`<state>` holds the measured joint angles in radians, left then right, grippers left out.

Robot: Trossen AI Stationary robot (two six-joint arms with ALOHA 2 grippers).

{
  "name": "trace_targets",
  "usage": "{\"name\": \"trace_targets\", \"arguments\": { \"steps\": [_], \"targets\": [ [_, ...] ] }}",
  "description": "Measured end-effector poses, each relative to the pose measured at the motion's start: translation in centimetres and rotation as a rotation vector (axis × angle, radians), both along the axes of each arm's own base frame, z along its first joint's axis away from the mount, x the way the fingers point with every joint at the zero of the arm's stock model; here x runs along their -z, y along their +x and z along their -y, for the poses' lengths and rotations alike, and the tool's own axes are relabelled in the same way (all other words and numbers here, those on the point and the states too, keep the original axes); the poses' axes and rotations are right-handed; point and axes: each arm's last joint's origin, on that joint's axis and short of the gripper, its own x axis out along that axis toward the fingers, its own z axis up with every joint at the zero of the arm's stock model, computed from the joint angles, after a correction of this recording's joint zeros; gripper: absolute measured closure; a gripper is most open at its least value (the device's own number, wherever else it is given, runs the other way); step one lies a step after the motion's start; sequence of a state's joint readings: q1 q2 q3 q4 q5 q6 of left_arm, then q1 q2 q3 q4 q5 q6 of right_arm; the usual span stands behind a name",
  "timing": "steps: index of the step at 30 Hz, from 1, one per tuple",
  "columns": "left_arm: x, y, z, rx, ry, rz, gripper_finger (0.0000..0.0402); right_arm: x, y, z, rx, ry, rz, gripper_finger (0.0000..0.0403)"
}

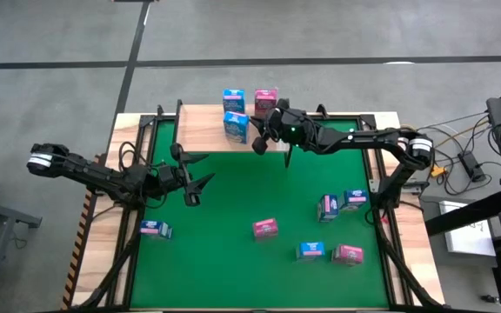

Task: Stack cereal on shelf
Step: Put the top light blue cereal box on the shelf aligned with the other light blue box

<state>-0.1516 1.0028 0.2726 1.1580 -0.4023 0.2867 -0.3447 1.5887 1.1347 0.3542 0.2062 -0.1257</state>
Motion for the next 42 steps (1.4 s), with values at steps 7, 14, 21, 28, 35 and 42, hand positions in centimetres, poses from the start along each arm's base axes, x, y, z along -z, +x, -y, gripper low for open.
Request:
{"name": "trace_targets", "arguments": {
  "steps": [7,14,21,28,35,42],
  "targets": [
    [0.0,0.0,0.0,0.000,0.000,-0.001,0.0148,-0.2,-0.1,-0.2,-0.002,0.024,0.006,0.0376],
    [0.1,0.1,0.0,0.000,0.002,-0.016,0.0148,-0.2,0.2,-0.6,-0.034,0.047,0.036,0.0376],
    [0.1,0.1,0.0,-0.001,0.002,-0.015,0.0148,-0.6,-0.2,-0.4,0.001,0.029,0.022,0.0376],
    [0.1,0.1,0.0,-0.001,0.002,-0.017,0.0148,-2.0,-1.3,-2.2,-0.061,0.144,0.014,0.0376],
    [0.1,0.1,0.0,0.001,-0.005,-0.015,0.0148,-1.6,-0.6,-2.9,-0.135,0.172,0.025,0.0376],
    [0.2,0.1,0.0,-0.001,-0.005,-0.020,0.0148,-1.0,-0.2,-4.0,-0.213,0.204,-0.010,0.0376]
  ]
}}
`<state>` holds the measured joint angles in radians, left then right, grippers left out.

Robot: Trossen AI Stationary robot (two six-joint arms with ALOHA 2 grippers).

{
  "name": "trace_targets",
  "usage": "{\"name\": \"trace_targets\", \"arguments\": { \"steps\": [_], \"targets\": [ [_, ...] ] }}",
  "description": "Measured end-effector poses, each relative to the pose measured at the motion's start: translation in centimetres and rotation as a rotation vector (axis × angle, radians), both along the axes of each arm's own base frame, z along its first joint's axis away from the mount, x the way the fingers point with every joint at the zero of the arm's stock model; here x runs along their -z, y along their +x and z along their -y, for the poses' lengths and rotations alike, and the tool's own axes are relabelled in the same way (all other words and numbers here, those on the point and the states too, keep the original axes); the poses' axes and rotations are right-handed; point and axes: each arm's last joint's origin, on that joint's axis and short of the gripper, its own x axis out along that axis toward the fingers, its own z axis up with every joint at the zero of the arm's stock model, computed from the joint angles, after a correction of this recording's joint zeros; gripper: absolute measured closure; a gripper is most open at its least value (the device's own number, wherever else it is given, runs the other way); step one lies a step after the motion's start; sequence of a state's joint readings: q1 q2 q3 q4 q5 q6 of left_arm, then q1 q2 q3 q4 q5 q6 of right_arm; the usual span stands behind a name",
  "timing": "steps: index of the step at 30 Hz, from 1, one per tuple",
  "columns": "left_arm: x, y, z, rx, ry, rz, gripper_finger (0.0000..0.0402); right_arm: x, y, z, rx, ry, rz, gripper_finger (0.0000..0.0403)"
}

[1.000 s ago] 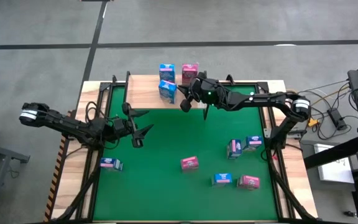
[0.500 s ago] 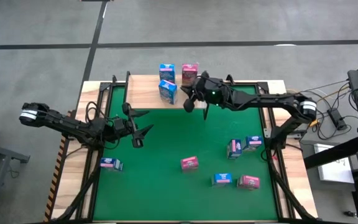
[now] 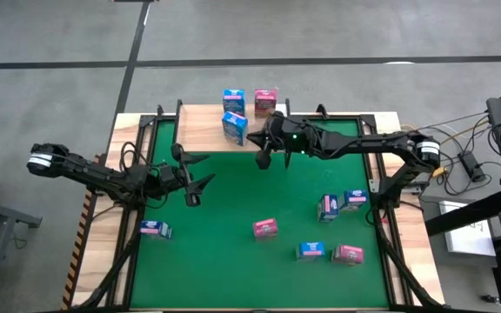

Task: Stack cereal on shelf
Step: Put the top light blue cereal box on the shelf aligned with the other light blue box

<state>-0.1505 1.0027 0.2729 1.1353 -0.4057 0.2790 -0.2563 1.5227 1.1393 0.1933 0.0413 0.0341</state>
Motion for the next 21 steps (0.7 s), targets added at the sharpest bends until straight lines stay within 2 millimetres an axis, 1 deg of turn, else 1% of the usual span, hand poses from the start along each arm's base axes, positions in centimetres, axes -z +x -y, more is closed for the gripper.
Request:
{"name": "trace_targets", "arguments": {
  "steps": [2,7,11,13,18,21],
  "targets": [
    [0.0,0.0,0.0,0.000,0.000,0.000,0.0148,0.1,0.1,-0.7,-0.043,0.010,-0.010,0.0376],
    [0.0,0.0,0.0,0.000,0.000,-0.003,0.0148,0.2,0.5,-2.2,-0.088,0.001,-0.019,0.0376],
    [0.0,0.0,0.0,0.000,0.000,-0.003,0.0148,-0.5,0.7,-2.7,-0.098,0.000,0.057,0.0376],
    [0.0,0.0,0.0,0.000,0.001,-0.003,0.0148,-0.5,1.0,-2.9,-0.105,-0.009,0.078,0.0376],
    [0.0,0.0,0.0,0.000,0.001,-0.003,0.0148,0.8,2.4,-3.6,-0.132,-0.034,0.104,0.0376],
    [0.0,0.0,0.0,0.000,0.001,-0.003,0.0148,1.5,3.1,-3.7,-0.135,-0.041,0.129,0.0376]
  ]
}}
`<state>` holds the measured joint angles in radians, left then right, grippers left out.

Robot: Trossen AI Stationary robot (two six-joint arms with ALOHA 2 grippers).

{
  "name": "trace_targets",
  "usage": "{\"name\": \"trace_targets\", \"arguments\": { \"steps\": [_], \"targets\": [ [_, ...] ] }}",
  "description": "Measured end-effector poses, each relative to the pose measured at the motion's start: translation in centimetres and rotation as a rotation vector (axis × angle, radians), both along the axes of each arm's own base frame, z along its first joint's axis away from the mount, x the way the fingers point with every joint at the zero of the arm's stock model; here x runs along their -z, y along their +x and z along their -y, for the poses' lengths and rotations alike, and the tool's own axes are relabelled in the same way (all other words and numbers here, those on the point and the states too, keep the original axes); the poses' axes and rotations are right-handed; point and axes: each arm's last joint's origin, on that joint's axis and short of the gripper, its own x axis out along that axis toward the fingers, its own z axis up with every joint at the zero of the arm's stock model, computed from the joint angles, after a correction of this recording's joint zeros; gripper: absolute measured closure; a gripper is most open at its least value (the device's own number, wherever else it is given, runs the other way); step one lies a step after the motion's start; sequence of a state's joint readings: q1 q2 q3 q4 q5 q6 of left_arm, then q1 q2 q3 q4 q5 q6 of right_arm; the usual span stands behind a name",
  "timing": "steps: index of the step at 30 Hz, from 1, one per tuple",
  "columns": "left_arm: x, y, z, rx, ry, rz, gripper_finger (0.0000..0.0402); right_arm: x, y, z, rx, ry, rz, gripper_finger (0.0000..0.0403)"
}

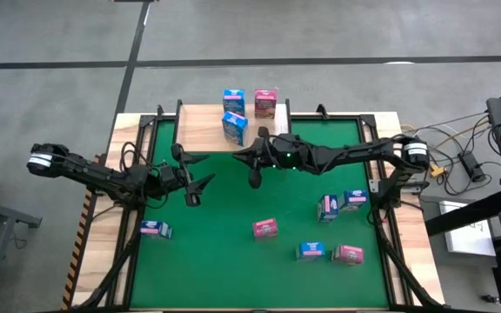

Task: Stack cereal on shelf
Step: Put the top light blue cereal box on the shelf aligned with the other light blue box

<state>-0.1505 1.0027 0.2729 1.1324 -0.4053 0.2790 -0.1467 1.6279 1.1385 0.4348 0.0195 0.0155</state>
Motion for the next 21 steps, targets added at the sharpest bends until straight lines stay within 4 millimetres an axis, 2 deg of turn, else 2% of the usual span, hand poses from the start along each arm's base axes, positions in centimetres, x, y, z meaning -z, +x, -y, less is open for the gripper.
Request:
{"name": "trace_targets", "arguments": {
  "steps": [6,21],
  "targets": [
    [0.0,0.0,0.0,0.000,0.000,0.000,0.0148,0.1,0.4,1.0,0.074,-0.022,0.015,0.0376],
    [0.0,0.0,0.0,0.000,0.000,0.000,0.0148,0.1,-0.3,4.6,0.197,-0.066,0.001,0.0376]
  ]
}}
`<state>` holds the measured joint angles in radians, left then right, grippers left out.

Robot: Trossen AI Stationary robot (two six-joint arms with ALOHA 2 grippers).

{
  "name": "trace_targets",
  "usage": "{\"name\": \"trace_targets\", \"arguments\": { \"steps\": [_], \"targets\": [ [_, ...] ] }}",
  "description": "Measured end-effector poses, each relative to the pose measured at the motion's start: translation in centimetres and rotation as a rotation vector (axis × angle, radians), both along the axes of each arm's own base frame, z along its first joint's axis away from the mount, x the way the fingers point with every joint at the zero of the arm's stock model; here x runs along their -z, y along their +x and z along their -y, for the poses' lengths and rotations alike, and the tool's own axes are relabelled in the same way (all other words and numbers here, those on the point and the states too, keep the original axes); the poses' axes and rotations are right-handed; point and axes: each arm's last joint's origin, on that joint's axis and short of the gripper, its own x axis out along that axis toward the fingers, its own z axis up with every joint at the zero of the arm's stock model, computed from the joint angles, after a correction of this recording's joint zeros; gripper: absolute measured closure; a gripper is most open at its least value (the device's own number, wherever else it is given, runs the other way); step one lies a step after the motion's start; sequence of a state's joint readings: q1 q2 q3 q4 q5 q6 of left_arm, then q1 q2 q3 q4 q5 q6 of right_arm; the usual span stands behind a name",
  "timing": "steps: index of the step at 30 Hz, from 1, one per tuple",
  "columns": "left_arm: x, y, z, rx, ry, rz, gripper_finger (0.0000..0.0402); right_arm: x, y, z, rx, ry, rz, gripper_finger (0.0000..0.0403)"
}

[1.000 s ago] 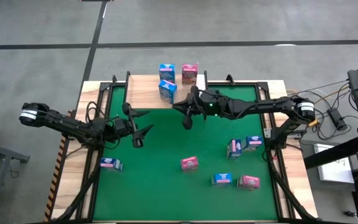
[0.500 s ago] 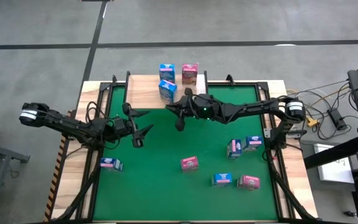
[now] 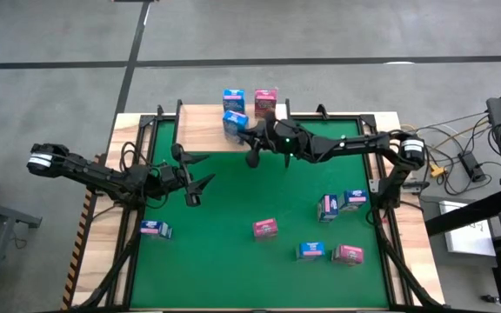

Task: Stack cereal on shelf
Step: Put the top light blue cereal box on the shelf aligned with the other light blue box

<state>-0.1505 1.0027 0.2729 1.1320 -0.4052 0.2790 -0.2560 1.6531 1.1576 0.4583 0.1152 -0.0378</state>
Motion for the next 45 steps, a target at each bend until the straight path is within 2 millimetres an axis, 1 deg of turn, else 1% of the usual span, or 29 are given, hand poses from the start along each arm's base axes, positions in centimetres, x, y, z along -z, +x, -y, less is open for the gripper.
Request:
{"name": "trace_targets", "arguments": {
  "steps": [8,16,22,26,32,35,45],
  "targets": [
    [0.0,0.0,0.0,0.000,0.000,0.000,0.0148,0.1,-0.1,0.5,0.007,-0.035,-0.023,0.0376],
    [0.0,0.0,0.0,0.000,0.000,0.000,0.0148,0.4,-0.4,0.4,-0.005,-0.103,-0.111,0.0376],
    [0.0,0.0,0.0,0.000,0.000,0.000,0.0148,0.6,-0.4,0.4,-0.006,-0.089,-0.125,0.0376],
    [0.0,0.0,0.0,0.001,0.000,0.000,0.0148,0.9,-0.4,0.0,-0.017,-0.070,-0.154,0.0376],
    [0.1,0.0,0.0,0.002,-0.003,-0.006,0.0148,0.7,-0.5,-0.9,-0.044,-0.031,-0.177,0.0376],
    [0.1,0.0,0.0,0.003,-0.004,-0.010,0.0148,0.7,-0.7,-0.9,-0.044,-0.031,-0.189,0.0376],
    [0.1,0.0,0.0,0.004,-0.008,-0.009,0.0148,1.0,-1.0,1.2,0.009,-0.051,-0.188,0.0376]
  ]
}}
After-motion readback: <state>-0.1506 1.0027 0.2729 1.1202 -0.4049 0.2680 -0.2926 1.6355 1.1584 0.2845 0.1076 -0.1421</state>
